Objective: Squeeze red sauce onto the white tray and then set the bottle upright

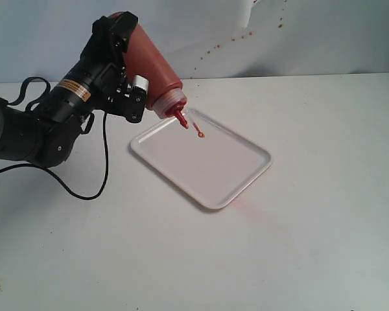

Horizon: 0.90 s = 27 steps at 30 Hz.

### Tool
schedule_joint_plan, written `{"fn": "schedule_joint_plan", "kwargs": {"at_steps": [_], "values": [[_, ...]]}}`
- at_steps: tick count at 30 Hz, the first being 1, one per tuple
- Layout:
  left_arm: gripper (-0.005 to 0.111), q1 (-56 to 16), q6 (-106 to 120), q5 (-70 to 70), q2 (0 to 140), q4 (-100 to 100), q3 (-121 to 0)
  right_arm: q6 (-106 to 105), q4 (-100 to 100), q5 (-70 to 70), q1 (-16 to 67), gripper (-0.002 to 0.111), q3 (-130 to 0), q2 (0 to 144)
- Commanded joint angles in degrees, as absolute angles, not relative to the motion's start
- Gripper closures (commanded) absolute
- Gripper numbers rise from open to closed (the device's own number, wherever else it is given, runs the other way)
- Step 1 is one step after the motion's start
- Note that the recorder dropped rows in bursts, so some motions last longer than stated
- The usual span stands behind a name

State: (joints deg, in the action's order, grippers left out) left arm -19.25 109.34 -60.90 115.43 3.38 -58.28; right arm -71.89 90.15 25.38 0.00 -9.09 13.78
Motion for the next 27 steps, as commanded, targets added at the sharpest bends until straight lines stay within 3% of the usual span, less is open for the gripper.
{"fn": "schedule_joint_plan", "kwargs": {"at_steps": [1, 10, 24, 25, 27], "values": [[0.107, -19.55, 113.02, -64.89, 114.75, 2.6, -58.97, -91.48, 99.95, 33.78, 0.1, 0.108, -11.94, 24.46], [0.107, -19.55, 117.28, -64.89, 114.75, 6.96, -61.65, -97.33, 99.95, 50.38, 0.1, 0.108, -24.76, 50.28], [0.107, -19.55, 119.97, -65.76, 114.75, 8.31, -65.21, -98.94, 99.95, 56.21, 0.1, 0.108, -51.18, 85.16], [0.107, -19.55, 119.97, -65.76, 114.75, 8.32, -65.67, -99.04, 99.95, 56.21, 0.1, 0.106, -52.23, 86.27], [0.107, -19.55, 119.97, -65.52, 114.75, 9.61, -66.32, -101.34, 99.95, 56.34, 0.11, 0.093, -55.64, 89.67]]}}
